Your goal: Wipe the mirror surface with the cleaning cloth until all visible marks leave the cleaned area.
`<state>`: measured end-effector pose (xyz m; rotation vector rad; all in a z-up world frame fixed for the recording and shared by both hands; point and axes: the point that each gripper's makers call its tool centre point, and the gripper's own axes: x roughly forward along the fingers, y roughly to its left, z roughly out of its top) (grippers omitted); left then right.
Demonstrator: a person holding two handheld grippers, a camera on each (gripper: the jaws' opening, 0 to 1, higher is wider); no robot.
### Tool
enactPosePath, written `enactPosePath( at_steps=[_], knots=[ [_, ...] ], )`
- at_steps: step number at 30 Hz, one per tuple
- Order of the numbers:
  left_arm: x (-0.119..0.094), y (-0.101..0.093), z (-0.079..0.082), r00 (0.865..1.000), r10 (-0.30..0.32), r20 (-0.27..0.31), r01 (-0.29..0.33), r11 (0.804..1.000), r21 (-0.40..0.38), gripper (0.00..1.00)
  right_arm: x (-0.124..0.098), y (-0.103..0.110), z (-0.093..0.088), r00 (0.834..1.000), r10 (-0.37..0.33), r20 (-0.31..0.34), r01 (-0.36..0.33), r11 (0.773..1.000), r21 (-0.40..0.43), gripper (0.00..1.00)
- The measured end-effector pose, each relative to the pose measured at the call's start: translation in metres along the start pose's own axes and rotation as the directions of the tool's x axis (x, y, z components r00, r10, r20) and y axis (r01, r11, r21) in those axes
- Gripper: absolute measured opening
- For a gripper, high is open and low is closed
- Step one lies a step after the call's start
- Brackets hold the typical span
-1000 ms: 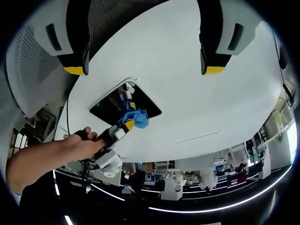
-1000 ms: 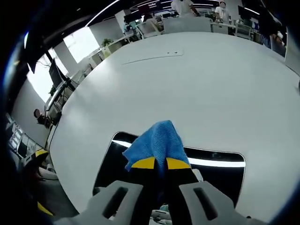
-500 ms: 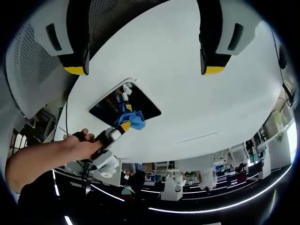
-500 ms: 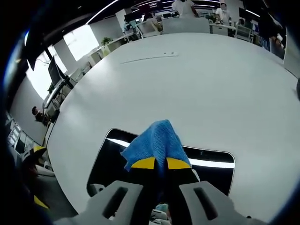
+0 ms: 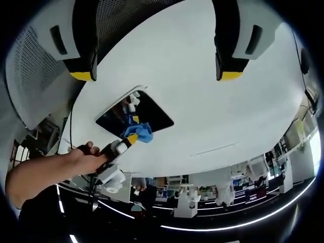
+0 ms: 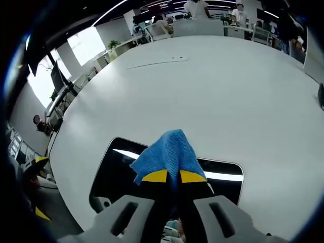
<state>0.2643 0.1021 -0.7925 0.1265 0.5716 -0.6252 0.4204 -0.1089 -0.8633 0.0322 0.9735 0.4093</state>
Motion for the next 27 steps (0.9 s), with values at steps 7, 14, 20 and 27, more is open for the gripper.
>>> enactPosePath(
  at_steps=[7, 14, 20, 27],
  knots=[
    [0.000, 0.001, 0.000, 1.000, 0.003, 0.002, -0.003, 1.000, 0.002, 0.96, -0.004, -0.010, -0.002, 1.000, -0.016, -0.004, 0.016, 1.000, 0.005, 0.01],
    [-0.001, 0.000, 0.000, 1.000, 0.006, 0.000, -0.006, 1.000, 0.000, 0.96, -0.004, -0.009, -0.003, 1.000, -0.030, 0.003, 0.030, 1.000, 0.001, 0.01],
    [0.000, 0.000, 0.000, 1.000, 0.001, 0.002, -0.001, 1.000, -0.004, 0.96, -0.007, -0.007, -0.008, 0.999, -0.038, 0.010, 0.038, 0.999, 0.004, 0.01],
    [0.000, -0.002, -0.001, 1.000, -0.008, 0.000, 0.008, 1.000, -0.004, 0.97, -0.015, -0.006, -0.019, 0.999, -0.039, 0.025, 0.038, 0.999, 0.029, 0.01]
  ],
)
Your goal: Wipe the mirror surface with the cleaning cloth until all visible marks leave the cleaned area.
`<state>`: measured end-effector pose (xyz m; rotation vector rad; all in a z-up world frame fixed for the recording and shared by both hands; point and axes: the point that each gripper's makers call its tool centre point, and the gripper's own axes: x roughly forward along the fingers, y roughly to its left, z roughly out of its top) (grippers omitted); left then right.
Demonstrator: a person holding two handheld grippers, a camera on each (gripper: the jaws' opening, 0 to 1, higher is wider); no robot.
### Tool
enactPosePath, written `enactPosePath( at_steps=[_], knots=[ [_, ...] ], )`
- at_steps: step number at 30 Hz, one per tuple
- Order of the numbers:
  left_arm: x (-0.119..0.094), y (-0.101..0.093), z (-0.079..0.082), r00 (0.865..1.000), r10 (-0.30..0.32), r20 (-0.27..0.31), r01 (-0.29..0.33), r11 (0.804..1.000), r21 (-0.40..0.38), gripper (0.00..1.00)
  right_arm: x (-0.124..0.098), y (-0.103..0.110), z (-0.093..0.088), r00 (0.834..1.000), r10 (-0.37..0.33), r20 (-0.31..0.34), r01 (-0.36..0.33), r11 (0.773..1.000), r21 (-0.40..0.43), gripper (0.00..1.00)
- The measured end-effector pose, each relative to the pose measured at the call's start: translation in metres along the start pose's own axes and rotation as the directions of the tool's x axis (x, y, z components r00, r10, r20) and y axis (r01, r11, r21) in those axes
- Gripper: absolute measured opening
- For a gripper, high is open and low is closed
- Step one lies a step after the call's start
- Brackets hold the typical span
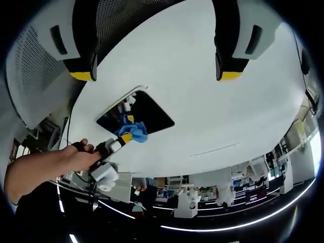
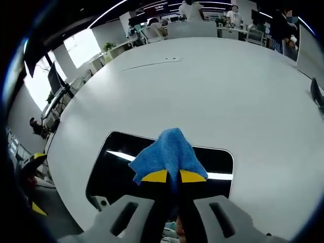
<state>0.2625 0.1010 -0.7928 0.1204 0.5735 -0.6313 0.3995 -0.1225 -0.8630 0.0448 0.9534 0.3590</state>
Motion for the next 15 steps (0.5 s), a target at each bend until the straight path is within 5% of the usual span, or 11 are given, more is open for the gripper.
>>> enactPosePath(
  at_steps=[15],
  knots=[
    [0.001, -0.006, 0.001, 1.000, -0.008, 0.000, 0.008, 1.000, 0.003, 0.97, -0.016, 0.004, -0.025, 1.000, 0.009, 0.019, -0.009, 1.000, 0.021, 0.01]
  ],
)
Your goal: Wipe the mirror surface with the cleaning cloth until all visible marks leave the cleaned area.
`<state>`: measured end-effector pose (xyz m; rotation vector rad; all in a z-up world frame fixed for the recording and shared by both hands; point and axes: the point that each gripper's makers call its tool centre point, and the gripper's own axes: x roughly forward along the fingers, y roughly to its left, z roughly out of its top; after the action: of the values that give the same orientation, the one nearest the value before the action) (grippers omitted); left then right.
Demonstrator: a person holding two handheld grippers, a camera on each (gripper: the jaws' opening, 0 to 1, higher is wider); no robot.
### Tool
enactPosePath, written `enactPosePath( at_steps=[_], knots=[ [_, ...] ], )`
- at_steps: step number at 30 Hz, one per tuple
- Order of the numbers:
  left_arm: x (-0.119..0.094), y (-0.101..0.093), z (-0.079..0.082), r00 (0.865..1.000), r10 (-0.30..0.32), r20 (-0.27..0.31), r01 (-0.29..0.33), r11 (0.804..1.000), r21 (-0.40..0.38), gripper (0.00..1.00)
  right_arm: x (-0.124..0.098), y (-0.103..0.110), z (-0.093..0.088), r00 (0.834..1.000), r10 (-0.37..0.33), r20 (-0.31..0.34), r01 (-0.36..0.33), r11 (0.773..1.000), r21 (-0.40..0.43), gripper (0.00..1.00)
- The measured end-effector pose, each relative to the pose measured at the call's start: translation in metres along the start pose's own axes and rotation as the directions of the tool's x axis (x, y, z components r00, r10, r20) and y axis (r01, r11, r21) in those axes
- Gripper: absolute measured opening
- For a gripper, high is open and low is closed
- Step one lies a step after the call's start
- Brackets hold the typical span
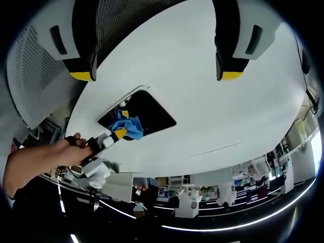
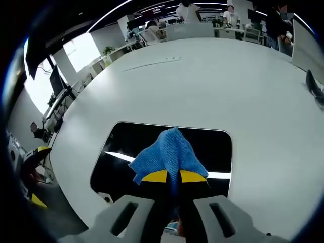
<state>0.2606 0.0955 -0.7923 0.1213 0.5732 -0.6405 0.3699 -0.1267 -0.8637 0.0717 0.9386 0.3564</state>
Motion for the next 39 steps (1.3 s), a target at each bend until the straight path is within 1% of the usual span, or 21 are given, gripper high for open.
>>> enactPosePath(
  at_steps=[12, 16, 20, 24, 32, 39],
  knots=[
    [0.002, 0.000, -0.001, 1.000, 0.003, -0.008, -0.003, 1.000, 0.008, 0.97, -0.010, 0.004, -0.016, 1.000, 0.017, 0.002, -0.017, 1.000, 0.011, 0.01],
    [0.002, 0.000, -0.002, 1.000, 0.002, -0.011, -0.002, 1.000, 0.008, 0.97, -0.015, 0.007, -0.023, 1.000, 0.026, 0.005, -0.026, 0.998, 0.050, 0.01],
    [0.001, -0.001, -0.001, 1.000, 0.001, -0.009, -0.001, 1.000, 0.007, 0.97, -0.018, 0.010, -0.028, 1.000, 0.028, 0.008, -0.029, 0.999, 0.040, 0.01],
    [0.001, 0.000, 0.000, 1.000, 0.005, -0.004, -0.005, 1.000, 0.012, 0.96, -0.022, 0.012, -0.034, 0.999, 0.035, 0.008, -0.035, 0.998, 0.049, 0.01],
    [0.001, 0.002, 0.001, 1.000, 0.011, 0.002, -0.011, 1.000, 0.014, 0.96, -0.028, 0.016, -0.044, 0.999, 0.048, -0.005, -0.048, 0.998, 0.042, 0.01],
    [0.001, 0.004, 0.000, 1.000, 0.014, 0.003, -0.014, 1.000, 0.015, 0.95, -0.033, 0.020, -0.053, 0.998, 0.059, -0.010, -0.059, 0.995, 0.076, 0.01]
  ],
)
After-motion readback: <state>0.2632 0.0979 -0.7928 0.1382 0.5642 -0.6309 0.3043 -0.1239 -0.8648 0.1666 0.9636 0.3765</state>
